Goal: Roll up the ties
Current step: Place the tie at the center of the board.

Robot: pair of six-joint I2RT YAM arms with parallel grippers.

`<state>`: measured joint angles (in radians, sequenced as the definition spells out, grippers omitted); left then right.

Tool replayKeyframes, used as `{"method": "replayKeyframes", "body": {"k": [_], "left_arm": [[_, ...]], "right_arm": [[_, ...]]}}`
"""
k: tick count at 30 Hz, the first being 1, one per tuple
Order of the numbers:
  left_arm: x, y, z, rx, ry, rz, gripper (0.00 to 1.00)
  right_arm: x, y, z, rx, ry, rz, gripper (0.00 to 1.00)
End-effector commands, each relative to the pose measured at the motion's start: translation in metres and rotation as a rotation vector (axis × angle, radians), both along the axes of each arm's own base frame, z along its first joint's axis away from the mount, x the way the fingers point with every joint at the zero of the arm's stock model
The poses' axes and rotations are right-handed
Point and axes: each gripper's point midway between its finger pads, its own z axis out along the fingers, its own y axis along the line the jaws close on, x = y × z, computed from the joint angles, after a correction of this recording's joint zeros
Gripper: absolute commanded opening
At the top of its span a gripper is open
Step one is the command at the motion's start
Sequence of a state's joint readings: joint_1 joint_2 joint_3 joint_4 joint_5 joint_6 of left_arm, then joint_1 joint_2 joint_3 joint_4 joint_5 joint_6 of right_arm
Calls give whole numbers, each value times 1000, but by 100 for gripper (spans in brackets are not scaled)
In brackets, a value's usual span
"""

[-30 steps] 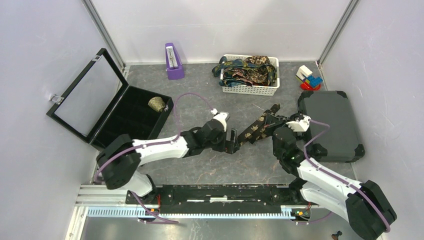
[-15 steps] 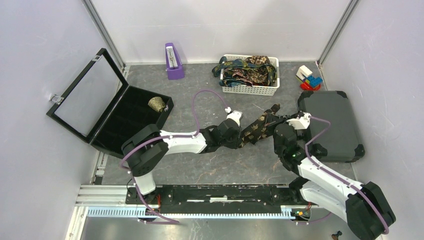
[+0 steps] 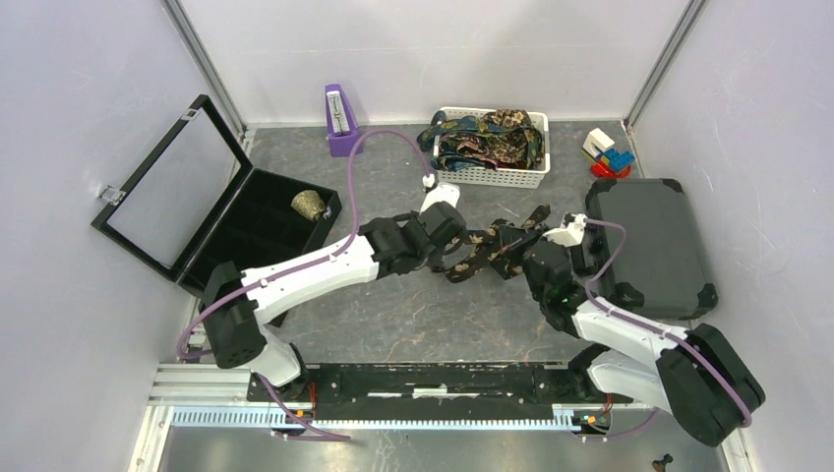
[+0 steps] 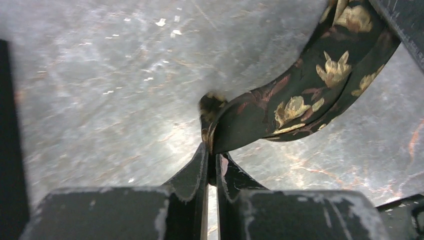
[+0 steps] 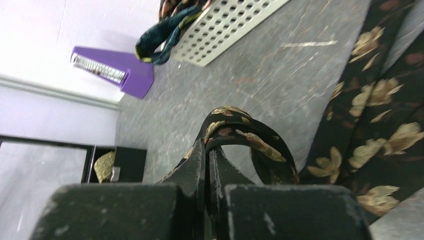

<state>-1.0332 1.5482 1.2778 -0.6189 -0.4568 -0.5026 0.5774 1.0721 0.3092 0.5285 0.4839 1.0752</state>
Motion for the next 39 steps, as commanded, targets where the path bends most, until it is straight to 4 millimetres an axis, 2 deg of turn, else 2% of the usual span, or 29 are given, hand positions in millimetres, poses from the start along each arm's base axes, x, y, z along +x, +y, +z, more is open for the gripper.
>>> {"method": "replayKeyframes", "body": {"k": [1,3,6,10,13,16,19,21,23,26,29,31,33,35,37,39], "left_arm": [[-14,72,23,313,24,68,11],[-18,79,25,368,52,78,13],[-20,86,15,465,96,93,16],[-20,91,-7,541,126,121,17],[-23,69,-20,439,158,58,20],[-27,43,-21,302,178,-5,31],[-29,17,-23,208,200,-82,47],[-33,5,-21,170,221,-122,64],[-37,1,-11,125,223,-141,74],[-38,11,23,40,157,-117,88],[-44,25,51,-29,119,-114,91],[-47,42,59,-32,111,-77,90],[-49,61,58,-25,112,-34,90],[-49,78,53,-36,122,18,89],[-46,100,37,-41,150,98,85],[-45,115,22,-84,180,164,81]], "right_arm": [[-5,27,-2,62,-22,84,0],[-8,40,-12,42,-1,121,0],[-15,53,-34,14,42,170,0],[-19,48,-55,-34,68,165,0],[-19,33,-61,-105,73,116,0],[-17,22,-59,-166,67,72,1],[-16,19,-59,-217,81,72,19],[-17,20,-60,-234,89,89,38],[-18,20,-60,-261,97,99,53],[-20,13,-62,-327,130,92,73],[-19,7,-53,-408,154,94,86],[-17,12,-39,-456,136,135,93],[-14,18,-26,-550,128,203,98],[-11,21,-13,-637,154,249,98],[-11,30,-4,-685,151,316,98],[-17,42,-2,-713,135,407,94]]}}
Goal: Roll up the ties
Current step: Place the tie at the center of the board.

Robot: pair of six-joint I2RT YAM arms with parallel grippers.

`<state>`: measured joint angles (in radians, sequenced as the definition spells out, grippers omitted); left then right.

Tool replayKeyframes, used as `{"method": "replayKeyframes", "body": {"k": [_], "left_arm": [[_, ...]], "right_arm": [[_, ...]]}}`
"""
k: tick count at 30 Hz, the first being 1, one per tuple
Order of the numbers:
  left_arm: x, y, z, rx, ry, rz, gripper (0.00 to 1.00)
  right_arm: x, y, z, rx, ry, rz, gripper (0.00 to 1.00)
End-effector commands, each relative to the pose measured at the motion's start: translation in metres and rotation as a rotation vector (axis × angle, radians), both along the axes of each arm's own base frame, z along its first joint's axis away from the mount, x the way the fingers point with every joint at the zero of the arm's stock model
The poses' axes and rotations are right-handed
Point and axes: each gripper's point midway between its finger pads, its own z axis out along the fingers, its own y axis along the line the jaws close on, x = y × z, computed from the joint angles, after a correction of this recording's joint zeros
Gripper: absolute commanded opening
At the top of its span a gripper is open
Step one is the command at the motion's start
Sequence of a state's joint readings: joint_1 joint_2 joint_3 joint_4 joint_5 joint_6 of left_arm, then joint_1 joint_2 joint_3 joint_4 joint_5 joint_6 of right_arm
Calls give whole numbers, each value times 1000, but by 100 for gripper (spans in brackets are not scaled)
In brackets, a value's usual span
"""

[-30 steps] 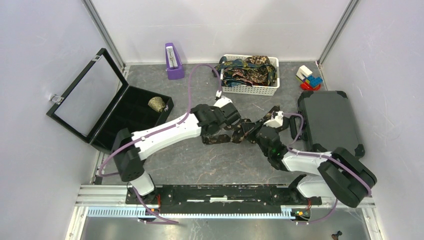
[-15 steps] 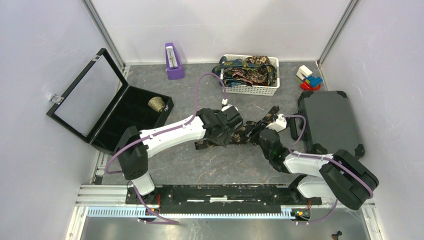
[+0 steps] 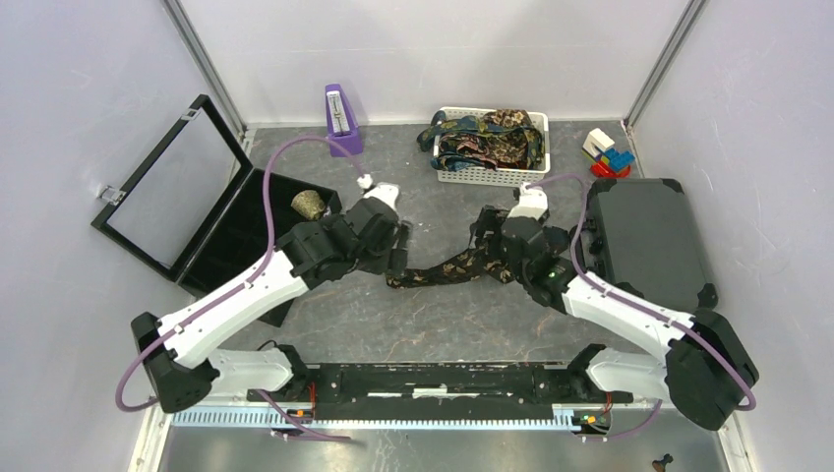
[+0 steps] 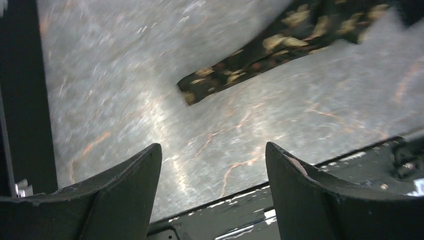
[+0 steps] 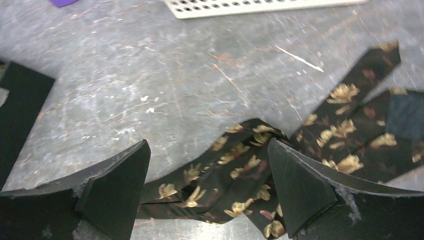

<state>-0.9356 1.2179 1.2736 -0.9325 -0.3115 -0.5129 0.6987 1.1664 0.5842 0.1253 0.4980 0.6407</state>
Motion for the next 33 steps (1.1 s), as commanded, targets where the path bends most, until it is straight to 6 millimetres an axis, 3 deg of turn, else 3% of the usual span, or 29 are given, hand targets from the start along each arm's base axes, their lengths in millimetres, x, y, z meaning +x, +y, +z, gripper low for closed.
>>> {"method": "replayKeyframes", "body": {"k": [1,7,11,16,21,33], "left_arm": [[2,38,-42,-45,96,183,79],[7,58,-71,-251,112,353,71],[11,52,-95,-403,142,467,66],[24,33,-109,-594,144,513,64],[37,29,-121,-693,130,583,64],[47,14,-156,-731,155,566,65]], "right_arm": [[-13,19,5,-157,37,221,91],[-25,71,1,-143,31,413,80],[-28,82,-10,-150,50,436,76],[-35,84,-23,-155,73,451,73],[-41,77,-31,-165,80,449,73],[-53,67,-47,-171,95,463,71]]}}
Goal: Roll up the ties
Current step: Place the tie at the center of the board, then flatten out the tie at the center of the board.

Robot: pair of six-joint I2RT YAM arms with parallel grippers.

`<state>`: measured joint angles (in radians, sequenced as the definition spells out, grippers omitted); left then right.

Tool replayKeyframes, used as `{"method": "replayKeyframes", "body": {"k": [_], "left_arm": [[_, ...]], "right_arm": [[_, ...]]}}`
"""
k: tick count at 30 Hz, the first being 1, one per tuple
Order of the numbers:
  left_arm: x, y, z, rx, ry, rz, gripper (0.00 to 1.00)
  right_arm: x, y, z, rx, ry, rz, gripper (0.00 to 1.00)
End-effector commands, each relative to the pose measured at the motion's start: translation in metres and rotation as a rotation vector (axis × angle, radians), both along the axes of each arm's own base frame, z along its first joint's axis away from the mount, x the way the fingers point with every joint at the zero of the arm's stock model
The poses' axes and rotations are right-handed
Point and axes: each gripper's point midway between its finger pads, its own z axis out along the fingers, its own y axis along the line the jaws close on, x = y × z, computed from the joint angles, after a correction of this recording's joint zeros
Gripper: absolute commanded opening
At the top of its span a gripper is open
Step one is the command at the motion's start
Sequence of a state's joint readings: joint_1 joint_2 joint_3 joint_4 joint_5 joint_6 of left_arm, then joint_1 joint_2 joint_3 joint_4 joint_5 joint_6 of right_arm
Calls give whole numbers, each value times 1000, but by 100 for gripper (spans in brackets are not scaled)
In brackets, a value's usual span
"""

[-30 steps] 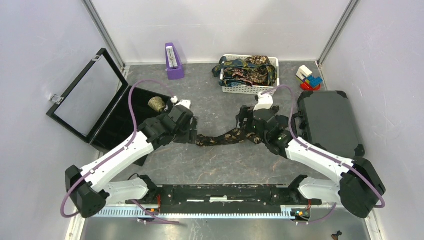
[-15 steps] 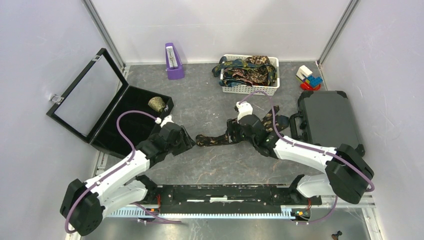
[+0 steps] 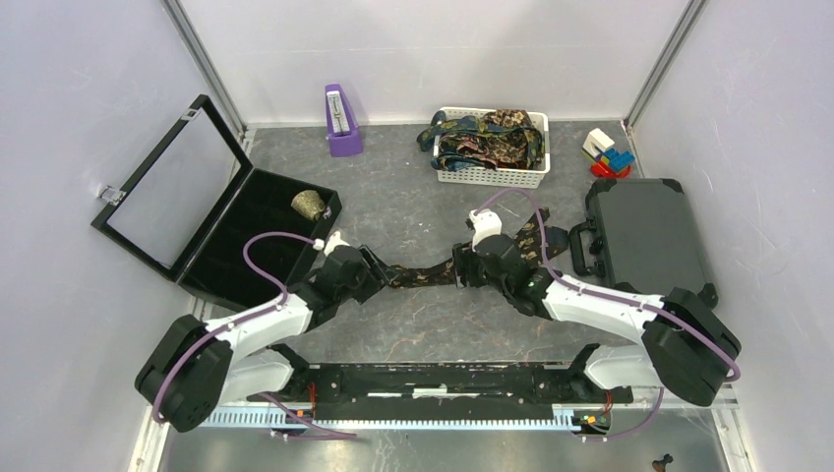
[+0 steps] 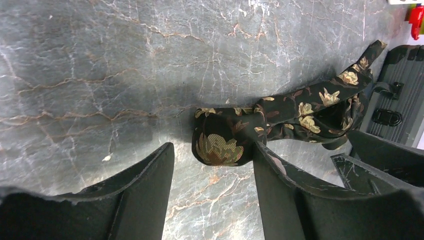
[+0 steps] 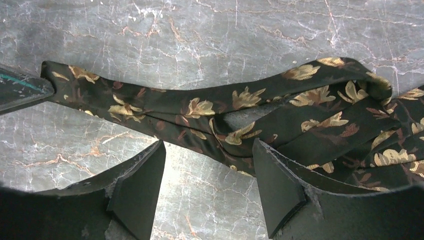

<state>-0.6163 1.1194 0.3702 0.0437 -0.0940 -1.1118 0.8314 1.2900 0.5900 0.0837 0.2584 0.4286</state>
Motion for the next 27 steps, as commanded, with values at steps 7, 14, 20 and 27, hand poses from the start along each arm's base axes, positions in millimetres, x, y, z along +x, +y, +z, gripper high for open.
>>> {"method": "replayKeyframes", "body": {"k": [7,14,20,27], "left_arm": [[18,-19,3,-114,-79,0,53],[28,-34,20,-132,-156,-73,20],[10,1,42,54,-132,-62,11],[-32,63,72,283,-72,-32,12]], "right_arm": [[-4,4,4,36,-27,30,70],[0,5,22,40,-53,29,69],[10,-12,53,23,-128,-54,71],[22,-57,71,-60,-198,-286,77]]}}
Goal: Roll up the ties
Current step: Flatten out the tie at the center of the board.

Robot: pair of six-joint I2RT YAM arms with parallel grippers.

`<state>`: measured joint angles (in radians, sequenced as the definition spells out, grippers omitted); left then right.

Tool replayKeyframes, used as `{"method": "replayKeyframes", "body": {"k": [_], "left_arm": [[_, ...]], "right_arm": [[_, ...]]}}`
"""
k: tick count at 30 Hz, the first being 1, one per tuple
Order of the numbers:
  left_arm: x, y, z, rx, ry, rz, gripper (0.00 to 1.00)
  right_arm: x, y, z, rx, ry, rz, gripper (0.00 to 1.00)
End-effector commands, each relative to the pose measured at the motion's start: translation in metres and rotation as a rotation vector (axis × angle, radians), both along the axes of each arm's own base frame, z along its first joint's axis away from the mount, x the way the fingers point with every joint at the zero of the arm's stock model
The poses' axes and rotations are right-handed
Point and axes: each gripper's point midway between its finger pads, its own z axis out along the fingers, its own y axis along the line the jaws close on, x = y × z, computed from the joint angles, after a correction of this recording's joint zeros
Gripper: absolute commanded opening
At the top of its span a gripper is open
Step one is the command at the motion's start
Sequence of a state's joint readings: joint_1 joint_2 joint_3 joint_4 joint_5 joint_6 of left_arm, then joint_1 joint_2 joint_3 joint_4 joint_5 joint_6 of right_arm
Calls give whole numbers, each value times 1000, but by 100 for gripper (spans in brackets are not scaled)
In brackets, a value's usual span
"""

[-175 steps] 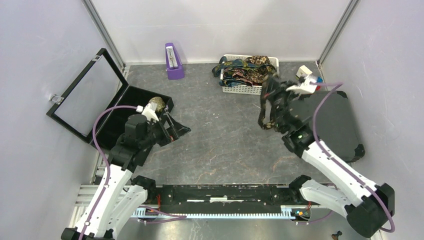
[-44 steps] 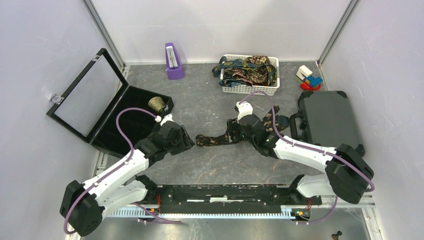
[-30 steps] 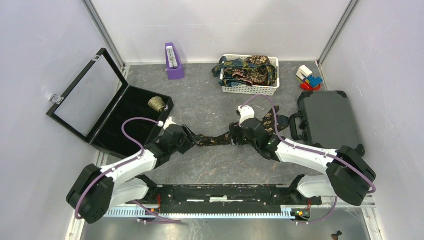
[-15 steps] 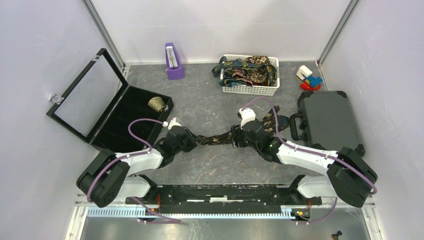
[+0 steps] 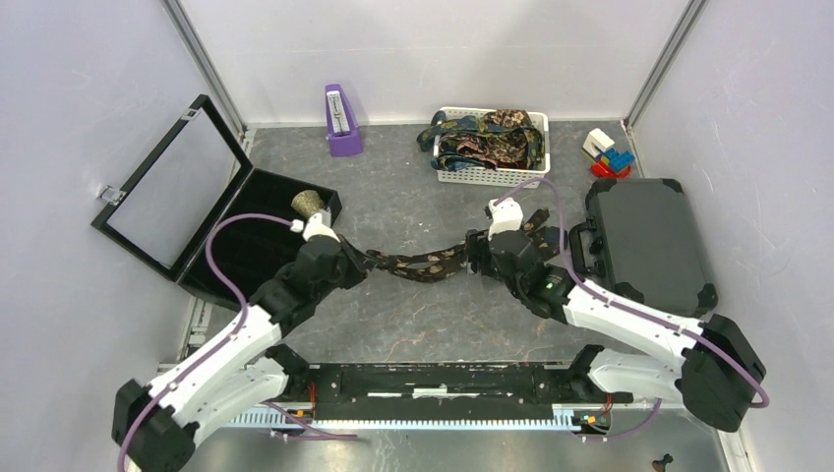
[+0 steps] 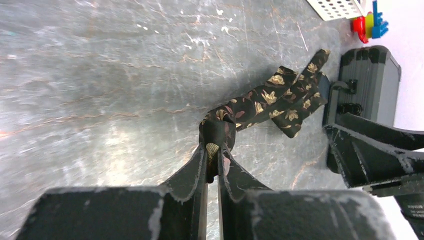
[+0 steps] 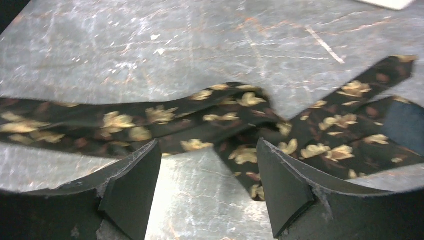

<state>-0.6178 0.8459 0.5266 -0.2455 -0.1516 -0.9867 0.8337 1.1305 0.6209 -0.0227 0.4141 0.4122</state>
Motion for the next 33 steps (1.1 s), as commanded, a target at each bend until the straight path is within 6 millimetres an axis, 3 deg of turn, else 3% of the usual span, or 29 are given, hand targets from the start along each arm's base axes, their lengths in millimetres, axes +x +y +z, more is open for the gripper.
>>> {"method": "replayKeyframes", "body": {"k": [1,6,10,17,21,26,33], "left_arm": [[-40,56,-13,265,118,26,12],[-65,79,-1,285,152,64,13],[-77,75,20,216,126,30,14],[-96,77,28,235,175,-34,15],[-107,90,26,302,222,-34,19],[-114,116,33,391,220,18,35],[-117,116,45,373,177,-4,75]], "right_arm": [[14,-36,21,-57,-75,-207,78],[21,-55,5,-109,-50,-301,79],[31,-68,-12,-107,-11,-338,77],[51,-88,-24,-84,19,-374,72],[57,-90,-29,-92,41,-377,69],[59,-97,-38,-93,43,-401,69],[77,-112,-31,-71,39,-429,74]]}}
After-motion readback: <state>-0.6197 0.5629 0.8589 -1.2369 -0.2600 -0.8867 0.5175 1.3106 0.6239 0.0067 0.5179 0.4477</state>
